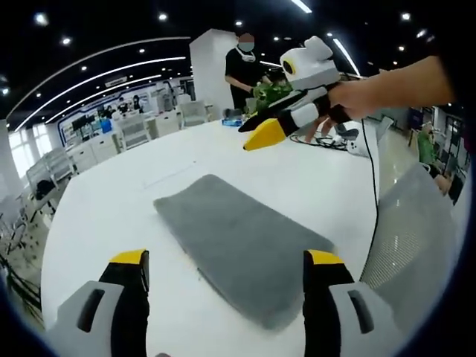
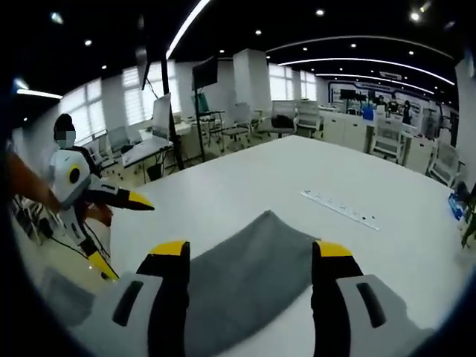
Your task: Fold the towel on the table until its edges align and the towel forms a compact rectangular stack.
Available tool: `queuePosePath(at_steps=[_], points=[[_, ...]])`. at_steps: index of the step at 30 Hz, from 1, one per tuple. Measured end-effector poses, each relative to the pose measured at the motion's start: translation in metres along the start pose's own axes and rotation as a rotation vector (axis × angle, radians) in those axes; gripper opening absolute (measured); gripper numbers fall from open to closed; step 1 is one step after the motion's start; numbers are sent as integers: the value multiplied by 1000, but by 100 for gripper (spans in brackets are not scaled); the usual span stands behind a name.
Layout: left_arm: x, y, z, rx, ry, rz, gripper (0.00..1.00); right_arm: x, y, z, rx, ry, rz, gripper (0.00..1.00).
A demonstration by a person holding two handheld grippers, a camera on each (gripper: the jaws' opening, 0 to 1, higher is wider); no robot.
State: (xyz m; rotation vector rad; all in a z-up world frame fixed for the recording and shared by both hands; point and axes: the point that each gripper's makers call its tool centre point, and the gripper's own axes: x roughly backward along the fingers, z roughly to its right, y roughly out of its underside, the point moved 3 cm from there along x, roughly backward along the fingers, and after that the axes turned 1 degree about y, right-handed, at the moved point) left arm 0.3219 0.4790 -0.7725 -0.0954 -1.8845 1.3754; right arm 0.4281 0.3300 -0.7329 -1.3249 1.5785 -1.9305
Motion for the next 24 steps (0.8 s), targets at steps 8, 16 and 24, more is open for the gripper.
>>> queuePosePath(at_steps=[8,16,24], points=[[1,4,8,-19,-2,-25,92,17,12,-8,25,-15,-12,67],[0,4,15,-36,18,-41,92,25,29,-21,89,-58,-48,60],[-5,10,25,-108,61,-73,88,33,36,-45,137,-108,-58,55]])
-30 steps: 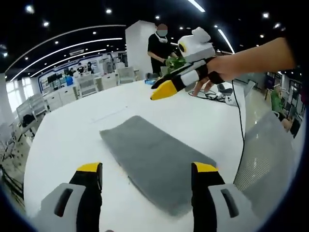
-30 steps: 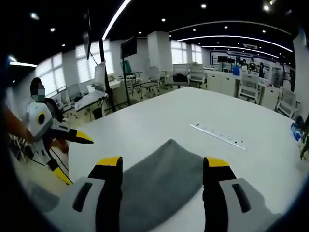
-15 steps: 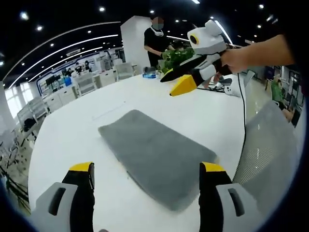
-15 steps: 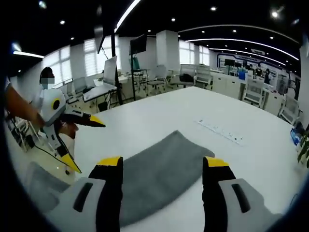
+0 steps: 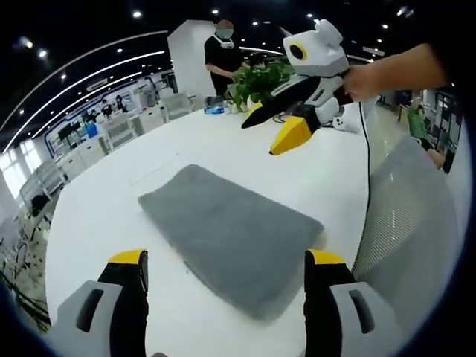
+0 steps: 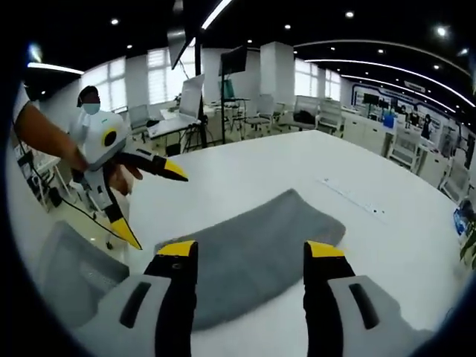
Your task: Fold the towel on the table until its edges align and the towel forms a compact rectangular stack.
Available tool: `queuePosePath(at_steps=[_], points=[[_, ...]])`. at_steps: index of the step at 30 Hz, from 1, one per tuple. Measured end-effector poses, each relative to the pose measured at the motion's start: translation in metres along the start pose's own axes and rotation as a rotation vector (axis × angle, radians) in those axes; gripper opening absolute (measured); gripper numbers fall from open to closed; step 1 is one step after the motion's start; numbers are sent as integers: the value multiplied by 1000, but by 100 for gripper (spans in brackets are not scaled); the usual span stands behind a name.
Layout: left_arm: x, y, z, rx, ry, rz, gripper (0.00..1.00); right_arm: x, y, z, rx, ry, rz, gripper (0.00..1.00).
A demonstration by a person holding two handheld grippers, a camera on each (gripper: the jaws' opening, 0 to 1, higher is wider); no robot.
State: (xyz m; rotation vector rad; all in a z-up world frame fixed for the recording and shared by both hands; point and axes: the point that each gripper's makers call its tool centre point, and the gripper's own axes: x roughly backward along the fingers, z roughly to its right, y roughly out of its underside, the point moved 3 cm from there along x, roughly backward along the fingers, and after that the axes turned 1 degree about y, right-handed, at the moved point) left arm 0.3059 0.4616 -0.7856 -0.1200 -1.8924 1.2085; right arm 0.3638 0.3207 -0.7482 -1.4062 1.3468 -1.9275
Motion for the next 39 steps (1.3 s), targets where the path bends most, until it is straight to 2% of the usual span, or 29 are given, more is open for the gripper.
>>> queuePosePath(at_steps=[5,9,14,21,26,31,35,39], points=[[-2,5,10,-19,38,-18,83,0,9,-7,8,-24,-8,52],[-5,12,18,-41,65,-38,77,-2,26,-15,47,-59,-46,49],[-9,16,23,-60,84,-53,71,-1,41,-21,53,-81,-71,47],[-14,26,29,-85,132,-86,61,-1,54,-27,65,-101,-97,46],[-16,35,33,-101,161,-114,54,-3,68,-39,90,-122,-131,41],[-18,40,38,-114,178,-129,52,-9,85,-49,115,-150,-171,41],[-21,49,40,-140,190,-163,51,-13,93,-58,143,-172,-189,40],[-22,51,41,-148,198,-166,50,-18,101,-62,158,-189,-199,38]])
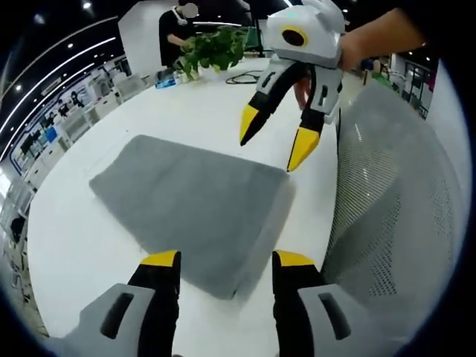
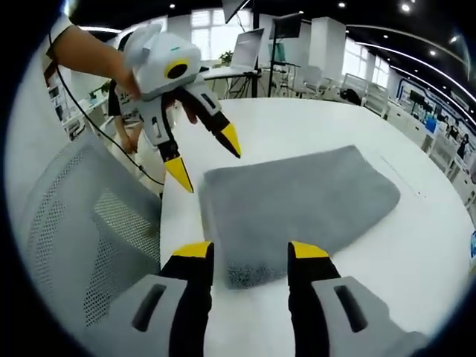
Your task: Fold the towel on the table until its edges align and the towel forms a compact rectangular stack.
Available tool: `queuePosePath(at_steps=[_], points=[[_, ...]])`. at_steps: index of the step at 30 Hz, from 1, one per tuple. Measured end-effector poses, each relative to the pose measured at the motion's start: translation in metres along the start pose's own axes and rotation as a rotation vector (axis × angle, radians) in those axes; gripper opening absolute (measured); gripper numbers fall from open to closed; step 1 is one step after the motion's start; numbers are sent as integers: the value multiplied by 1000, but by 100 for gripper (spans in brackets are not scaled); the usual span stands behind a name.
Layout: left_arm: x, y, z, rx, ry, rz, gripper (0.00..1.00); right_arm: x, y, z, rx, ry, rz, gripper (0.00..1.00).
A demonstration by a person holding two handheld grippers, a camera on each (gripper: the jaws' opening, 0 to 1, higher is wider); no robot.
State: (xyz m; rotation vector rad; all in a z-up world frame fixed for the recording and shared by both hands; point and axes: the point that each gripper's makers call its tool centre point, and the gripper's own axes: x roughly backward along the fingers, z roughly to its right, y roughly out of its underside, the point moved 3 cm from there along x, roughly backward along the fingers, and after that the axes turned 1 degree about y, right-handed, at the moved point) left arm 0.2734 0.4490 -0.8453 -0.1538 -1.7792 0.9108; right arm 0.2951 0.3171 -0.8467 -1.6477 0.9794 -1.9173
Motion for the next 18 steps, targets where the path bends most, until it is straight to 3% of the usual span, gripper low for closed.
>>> queuePosePath(at_steps=[6,18], points=[[-7,8,0,-10,19,-29,48,-7,8,-11,50,-30,-50,37],[-21,19,-4,-11,39,-75,45,-25,24,-11,100,-34,-118,31]])
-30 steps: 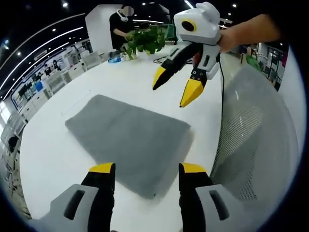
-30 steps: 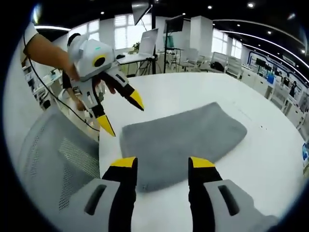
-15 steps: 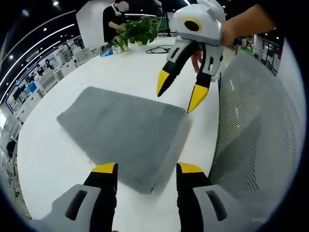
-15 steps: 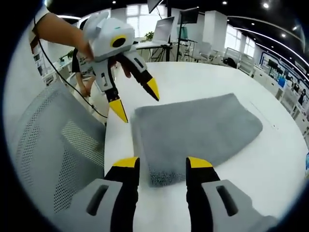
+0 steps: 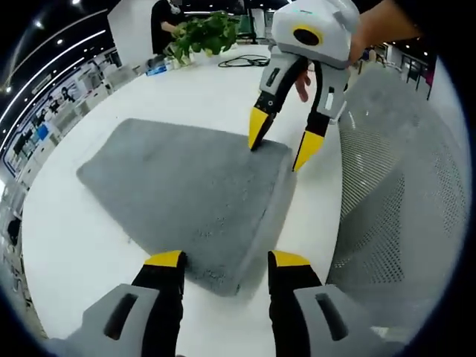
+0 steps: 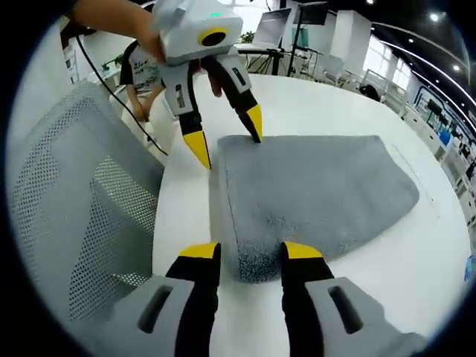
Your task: Fold the towel on the table until its edges align and the towel forms a compact rectangular stack.
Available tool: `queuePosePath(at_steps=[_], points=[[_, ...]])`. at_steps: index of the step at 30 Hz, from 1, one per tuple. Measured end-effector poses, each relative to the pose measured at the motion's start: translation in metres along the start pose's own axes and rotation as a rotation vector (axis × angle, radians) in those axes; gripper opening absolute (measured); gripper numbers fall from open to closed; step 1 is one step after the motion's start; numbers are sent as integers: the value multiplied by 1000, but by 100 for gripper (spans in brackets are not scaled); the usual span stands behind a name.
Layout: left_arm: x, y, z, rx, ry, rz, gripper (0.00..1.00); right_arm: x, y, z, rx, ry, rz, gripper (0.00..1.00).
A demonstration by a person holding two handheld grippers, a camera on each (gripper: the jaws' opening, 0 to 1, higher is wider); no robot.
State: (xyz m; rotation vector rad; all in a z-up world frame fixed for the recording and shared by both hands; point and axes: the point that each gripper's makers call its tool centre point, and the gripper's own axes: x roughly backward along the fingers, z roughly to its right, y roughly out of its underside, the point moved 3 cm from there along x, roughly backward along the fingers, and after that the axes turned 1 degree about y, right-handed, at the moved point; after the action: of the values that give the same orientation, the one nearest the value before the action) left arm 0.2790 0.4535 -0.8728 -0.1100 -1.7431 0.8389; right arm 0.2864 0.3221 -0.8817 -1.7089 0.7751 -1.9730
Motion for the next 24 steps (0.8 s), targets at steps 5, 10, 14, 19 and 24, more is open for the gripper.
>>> queuePosePath(at_steps=[5,10,14,19,24], points=[[-7,6,1,-14,9,-25,41,-6,4,-4,67,14,-43,29],[-10,7,-4,-23,3,-22,35,-8,6,1,76,35,-48,25],[-11,6,-6,-17,9,-18,33,-7,6,1,90,36,-53,24],[-12,6,-7,-16,14,-6,32,-6,7,2,68,34,-52,23],[-12,4,-6,-15,15,-1,33,-6,8,3,52,40,-54,23]])
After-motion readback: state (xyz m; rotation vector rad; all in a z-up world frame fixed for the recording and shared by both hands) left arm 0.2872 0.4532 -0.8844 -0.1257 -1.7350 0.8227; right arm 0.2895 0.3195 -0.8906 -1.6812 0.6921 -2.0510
